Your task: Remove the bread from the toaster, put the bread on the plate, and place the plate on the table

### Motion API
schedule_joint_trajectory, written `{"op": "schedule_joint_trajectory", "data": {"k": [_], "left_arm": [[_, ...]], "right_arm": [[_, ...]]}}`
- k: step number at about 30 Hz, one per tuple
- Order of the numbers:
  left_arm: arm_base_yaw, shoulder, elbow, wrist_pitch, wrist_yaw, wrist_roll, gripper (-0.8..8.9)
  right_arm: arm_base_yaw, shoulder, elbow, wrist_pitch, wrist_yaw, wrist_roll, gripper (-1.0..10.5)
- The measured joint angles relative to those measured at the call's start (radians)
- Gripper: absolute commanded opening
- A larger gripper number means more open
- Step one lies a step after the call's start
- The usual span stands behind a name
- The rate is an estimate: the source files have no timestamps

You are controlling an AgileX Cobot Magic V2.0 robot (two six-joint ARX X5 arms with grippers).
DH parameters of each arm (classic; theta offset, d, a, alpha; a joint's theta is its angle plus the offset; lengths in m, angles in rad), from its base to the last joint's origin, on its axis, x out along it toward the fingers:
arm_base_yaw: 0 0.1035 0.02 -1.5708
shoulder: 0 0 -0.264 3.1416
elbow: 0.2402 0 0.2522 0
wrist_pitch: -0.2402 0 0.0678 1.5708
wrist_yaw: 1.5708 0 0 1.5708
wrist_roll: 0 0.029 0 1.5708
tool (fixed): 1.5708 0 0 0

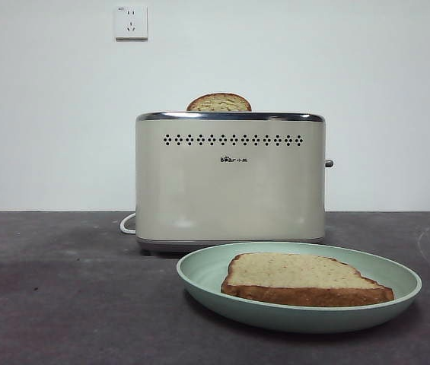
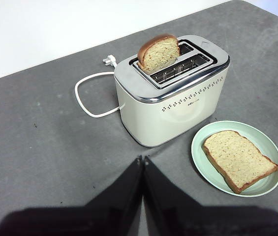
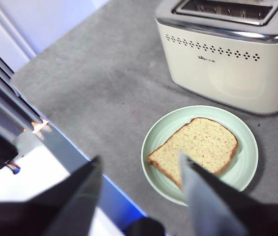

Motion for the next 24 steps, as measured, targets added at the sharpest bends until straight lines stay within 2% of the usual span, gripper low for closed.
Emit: {"op": "schedule_joint_trajectory", "data": {"k": [7,24], "left_arm": [[0.0,0.0,0.0,0.0,0.0,0.0,-0.08],[0.0,0.0,0.0,-0.02,-0.001,0.0,-0.04]], "right_arm": [[0.0,-0.026,0.0,-0.164,0.0,-0.025,-0.1],[0.0,-0.018,0.0,-0.168,0.001,-0.036,0.0]]}}
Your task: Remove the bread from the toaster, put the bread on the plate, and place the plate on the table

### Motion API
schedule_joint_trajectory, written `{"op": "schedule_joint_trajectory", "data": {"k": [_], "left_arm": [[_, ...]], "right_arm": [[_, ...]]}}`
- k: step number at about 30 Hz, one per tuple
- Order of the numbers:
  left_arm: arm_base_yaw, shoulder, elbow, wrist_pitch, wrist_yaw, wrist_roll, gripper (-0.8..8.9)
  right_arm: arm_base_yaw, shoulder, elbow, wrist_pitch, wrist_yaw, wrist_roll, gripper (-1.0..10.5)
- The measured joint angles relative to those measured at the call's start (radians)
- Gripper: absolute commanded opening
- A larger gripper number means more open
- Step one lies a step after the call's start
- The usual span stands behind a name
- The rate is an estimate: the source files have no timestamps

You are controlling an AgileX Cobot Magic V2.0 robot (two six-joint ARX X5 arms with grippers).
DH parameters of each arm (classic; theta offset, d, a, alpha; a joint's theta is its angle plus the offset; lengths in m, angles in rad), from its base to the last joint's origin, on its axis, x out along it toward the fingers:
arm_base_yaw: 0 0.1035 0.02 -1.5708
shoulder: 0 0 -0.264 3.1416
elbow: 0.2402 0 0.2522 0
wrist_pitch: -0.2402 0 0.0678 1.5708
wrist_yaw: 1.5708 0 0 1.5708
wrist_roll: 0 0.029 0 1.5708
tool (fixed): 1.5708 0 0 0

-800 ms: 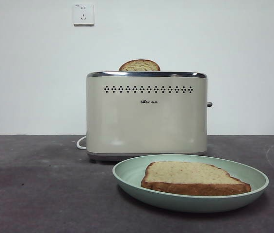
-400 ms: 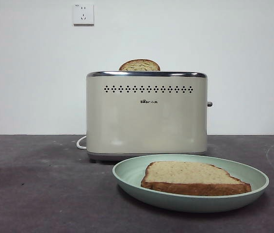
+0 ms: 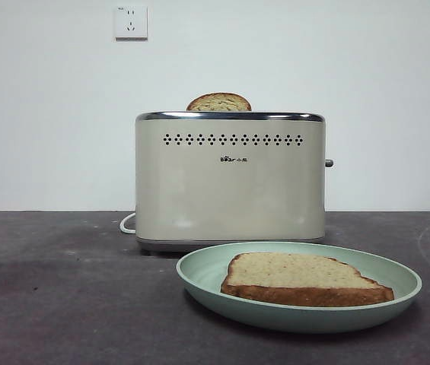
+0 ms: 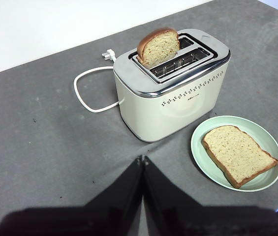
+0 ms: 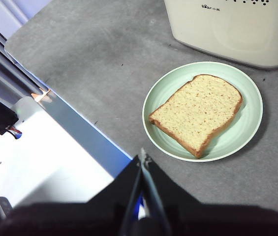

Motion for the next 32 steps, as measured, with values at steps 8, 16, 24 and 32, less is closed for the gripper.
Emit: {"op": "schedule_joint_trajectory", "data": {"k": [8,16,24,32], "left_arm": [[0.0,0.0,0.0,0.0,0.0,0.0,-0.04],[0.0,0.006,0.0,0.001,-0.003,0.0,-0.04],[0.07,-0.006,-0.017,0.235,-0.051,0.069,-0.04],[0.343,-0.238,-0.373,0.73,0.08,0.124,-0.04]], "right_arm": [[0.0,0.0,0.0,0.0,0.0,0.0,0.0],[0.0,0.0,0.0,0.0,0.0,0.0,0.0],[0.0,0.0,0.0,0.0,0.0,0.0,0.0],[0.0,0.0,0.0,0.0,0.0,-0.001,0.0]]}}
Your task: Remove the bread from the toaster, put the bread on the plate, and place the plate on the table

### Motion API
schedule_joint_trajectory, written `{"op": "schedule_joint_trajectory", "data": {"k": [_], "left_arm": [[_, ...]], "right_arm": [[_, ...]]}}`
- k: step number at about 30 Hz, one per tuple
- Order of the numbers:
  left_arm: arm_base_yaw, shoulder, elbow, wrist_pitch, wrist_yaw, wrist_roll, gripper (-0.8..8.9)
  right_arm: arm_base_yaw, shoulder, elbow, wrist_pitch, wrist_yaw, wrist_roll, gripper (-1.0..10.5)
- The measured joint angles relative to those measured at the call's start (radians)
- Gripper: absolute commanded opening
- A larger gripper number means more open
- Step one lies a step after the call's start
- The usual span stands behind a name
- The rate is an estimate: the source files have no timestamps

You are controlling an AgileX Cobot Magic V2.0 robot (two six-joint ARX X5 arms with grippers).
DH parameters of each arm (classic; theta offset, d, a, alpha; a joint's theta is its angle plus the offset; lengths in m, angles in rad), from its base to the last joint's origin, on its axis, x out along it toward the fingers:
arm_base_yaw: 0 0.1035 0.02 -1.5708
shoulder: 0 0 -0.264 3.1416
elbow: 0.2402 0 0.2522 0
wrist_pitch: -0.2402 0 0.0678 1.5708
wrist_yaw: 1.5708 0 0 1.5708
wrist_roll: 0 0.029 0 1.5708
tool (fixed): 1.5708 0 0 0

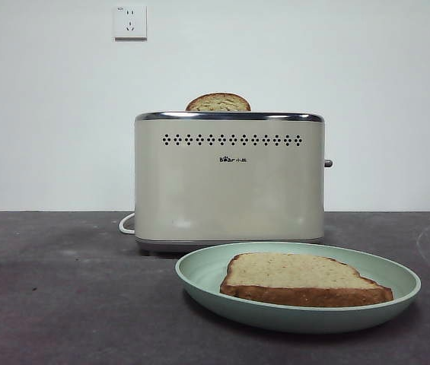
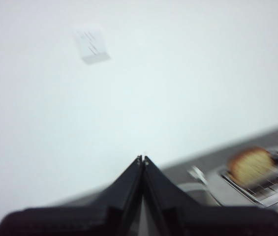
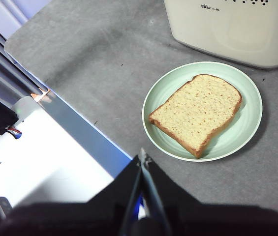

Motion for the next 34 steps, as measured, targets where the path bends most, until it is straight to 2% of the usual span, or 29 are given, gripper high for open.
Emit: {"op": "schedule_joint_trajectory", "data": {"k": [3,6,10,15,22,29,34], "left_arm": [[0.053,-0.12,-0.225,0.204,-0.004,0.005,-0.04],[0.08,-0.215,-0.441,0.325,-0.008,0.005,-0.04],[0.095,-0.31,-0.66,0.323,-0.008,0.004,-0.04],[0.101,-0.398,-0.836,0.323,-0.009,-0.023,-0.04],[0.102,-0.499,-1.002,0.326,-0.037,-0.099,-0.04],[0.102,-0.501,-1.001,0.222,-0.06,-0.132,-0.04],[0.102,-0.502,-1.001,0.225,-0.057,-0.155,-0.04]], "right_arm": [[0.0,0.0,0.0,0.0,0.0,0.0,0.0],[0.0,0.0,0.0,0.0,0.0,0.0,0.0],[0.0,0.0,0.0,0.0,0.0,0.0,0.0],[0.0,0.0,0.0,0.0,0.0,0.0,0.0],[0.0,0.0,0.0,0.0,0.0,-0.002,0.0],[0.0,0.0,0.0,0.0,0.0,-0.002,0.0],[0.0,0.0,0.0,0.0,0.0,-0.002,0.0]]}}
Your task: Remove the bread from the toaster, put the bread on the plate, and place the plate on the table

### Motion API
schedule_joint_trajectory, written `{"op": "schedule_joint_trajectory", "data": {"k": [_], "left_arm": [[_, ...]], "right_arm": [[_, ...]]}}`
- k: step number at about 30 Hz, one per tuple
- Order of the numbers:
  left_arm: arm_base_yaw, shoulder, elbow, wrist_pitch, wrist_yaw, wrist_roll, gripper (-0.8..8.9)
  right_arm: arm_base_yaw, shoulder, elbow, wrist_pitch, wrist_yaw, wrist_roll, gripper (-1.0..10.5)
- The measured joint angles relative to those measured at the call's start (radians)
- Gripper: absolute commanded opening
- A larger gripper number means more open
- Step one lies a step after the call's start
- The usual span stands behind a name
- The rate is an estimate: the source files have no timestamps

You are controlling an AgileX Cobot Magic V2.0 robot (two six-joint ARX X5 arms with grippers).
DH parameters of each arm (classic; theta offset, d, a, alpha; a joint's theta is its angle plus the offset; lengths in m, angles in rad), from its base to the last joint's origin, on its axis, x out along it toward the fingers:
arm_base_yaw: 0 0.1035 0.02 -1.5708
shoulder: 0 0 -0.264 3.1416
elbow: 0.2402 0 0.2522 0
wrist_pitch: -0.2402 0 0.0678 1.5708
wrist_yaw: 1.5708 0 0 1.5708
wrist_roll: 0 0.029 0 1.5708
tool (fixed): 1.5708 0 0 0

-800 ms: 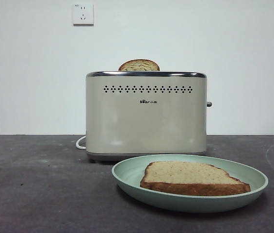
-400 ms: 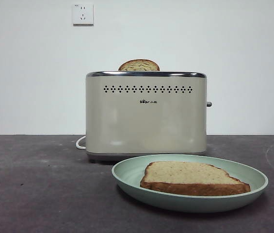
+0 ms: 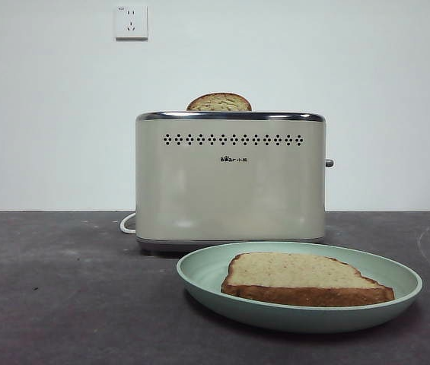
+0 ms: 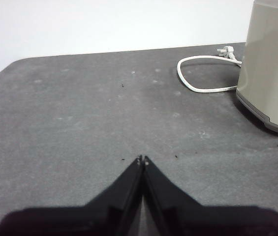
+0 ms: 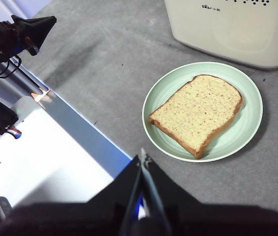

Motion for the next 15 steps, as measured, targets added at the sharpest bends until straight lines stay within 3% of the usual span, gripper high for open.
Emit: {"op": "schedule_joint_trajectory", "data": {"k": [15], "left_arm": [[0.0,0.0,0.0,0.0,-0.003,-0.007,-0.04]], "right_arm": [[0.0,0.0,0.0,0.0,0.0,0.0,0.0]]}}
